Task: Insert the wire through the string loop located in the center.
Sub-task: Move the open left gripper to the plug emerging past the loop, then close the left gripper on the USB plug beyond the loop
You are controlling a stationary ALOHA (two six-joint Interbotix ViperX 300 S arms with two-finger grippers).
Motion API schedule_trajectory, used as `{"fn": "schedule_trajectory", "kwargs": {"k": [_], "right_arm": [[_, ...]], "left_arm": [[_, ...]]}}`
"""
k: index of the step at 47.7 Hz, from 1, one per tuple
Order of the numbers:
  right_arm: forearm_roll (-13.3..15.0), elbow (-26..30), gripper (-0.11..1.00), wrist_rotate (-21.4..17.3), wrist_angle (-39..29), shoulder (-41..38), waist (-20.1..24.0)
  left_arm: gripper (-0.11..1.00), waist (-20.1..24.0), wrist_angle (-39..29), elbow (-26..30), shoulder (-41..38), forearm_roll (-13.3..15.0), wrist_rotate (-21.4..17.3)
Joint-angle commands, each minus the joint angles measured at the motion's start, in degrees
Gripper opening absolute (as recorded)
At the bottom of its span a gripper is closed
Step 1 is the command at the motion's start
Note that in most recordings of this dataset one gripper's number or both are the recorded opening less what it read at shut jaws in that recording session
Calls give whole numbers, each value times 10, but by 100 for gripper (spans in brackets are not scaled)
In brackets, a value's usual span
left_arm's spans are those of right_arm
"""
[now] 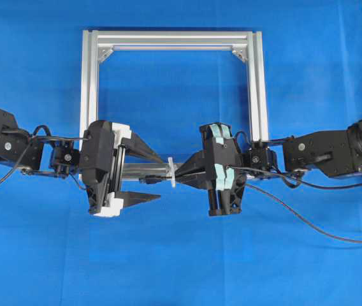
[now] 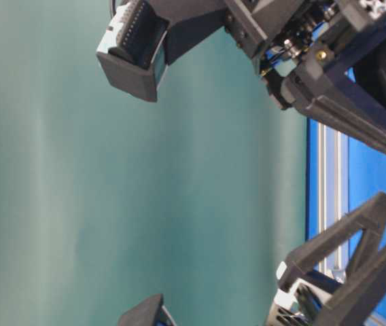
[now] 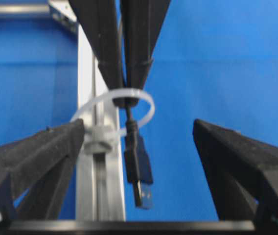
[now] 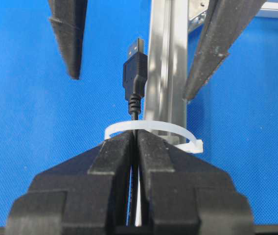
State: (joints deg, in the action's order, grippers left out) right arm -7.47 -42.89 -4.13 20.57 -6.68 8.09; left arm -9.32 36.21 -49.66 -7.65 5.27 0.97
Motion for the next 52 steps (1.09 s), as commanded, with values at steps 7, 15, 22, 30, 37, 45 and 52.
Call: {"fn": "schedule_trajectory", "kwargs": {"k": [7,15,22,30,37,45,52], "right_arm": [[-2,8,-1,1,5,7,2],[-2,7,-1,1,5,7,2],[-2,7,-1,1,5,7,2],[-2,7,-1,1,5,7,2],[-2,7,-1,1,5,7,3],[-2,8,-1,0,5,7,4],[-2,8,-1,1,5,7,4]], "left_arm": [[89,8,-4,6,18,0,0],[89,10,-4,9,17,-1,0],[89,10,-5,10,17,-1,0],[89,11,-11,11,16,-1,0],[89,18,-62,15,15,-1,0],[89,25,-108,23,12,-1,0],[89,26,-112,26,11,0,0]]}}
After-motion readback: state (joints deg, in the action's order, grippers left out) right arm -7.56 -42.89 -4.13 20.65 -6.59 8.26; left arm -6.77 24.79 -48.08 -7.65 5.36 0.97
